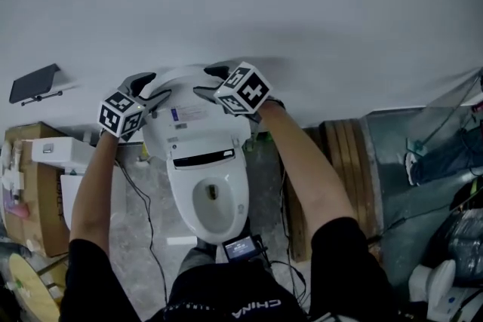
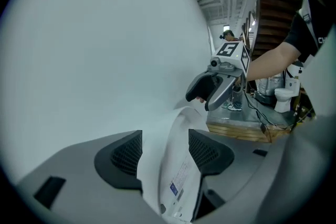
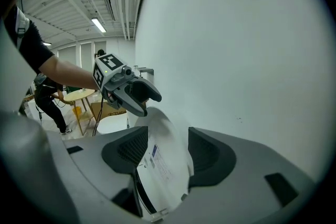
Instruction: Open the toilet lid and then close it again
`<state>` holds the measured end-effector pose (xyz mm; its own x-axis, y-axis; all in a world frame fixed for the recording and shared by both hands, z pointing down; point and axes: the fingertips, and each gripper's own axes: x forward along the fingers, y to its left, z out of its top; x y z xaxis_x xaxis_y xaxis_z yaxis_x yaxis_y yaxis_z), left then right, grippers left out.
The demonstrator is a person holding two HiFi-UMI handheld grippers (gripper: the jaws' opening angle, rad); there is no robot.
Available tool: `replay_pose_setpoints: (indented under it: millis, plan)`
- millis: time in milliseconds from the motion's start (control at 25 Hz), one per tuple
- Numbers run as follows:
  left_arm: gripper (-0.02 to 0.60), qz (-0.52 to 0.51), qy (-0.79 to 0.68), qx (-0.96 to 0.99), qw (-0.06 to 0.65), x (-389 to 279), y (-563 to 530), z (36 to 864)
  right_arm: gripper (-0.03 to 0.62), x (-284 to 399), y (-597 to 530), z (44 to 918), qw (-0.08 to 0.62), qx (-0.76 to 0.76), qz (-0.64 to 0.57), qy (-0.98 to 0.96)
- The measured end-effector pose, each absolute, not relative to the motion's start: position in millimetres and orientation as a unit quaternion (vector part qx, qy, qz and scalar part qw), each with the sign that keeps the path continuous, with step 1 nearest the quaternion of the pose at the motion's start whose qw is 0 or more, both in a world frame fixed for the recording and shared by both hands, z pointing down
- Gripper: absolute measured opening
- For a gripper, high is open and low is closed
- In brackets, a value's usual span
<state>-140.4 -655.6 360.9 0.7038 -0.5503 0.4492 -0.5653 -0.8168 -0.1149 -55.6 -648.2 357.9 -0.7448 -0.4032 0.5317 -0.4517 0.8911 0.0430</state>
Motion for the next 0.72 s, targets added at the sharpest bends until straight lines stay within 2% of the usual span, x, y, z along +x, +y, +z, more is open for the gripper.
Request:
replay_pose_setpoints:
  millis: [320, 720]
  plan:
    - [0.259, 0.264, -0.257, 0.927, 0.071, -145.3, -681.0, 390.7, 0.23, -58.3, -687.8, 383.9, 0.336, 0.181, 0.059, -0.922]
    - [0.253, 0.271, -0.24, 0.929, 0.073, -141.4, -683.3, 401.5, 0.225, -62.8, -695.8, 401.1, 0.369, 0.155, 0.064, -0.914]
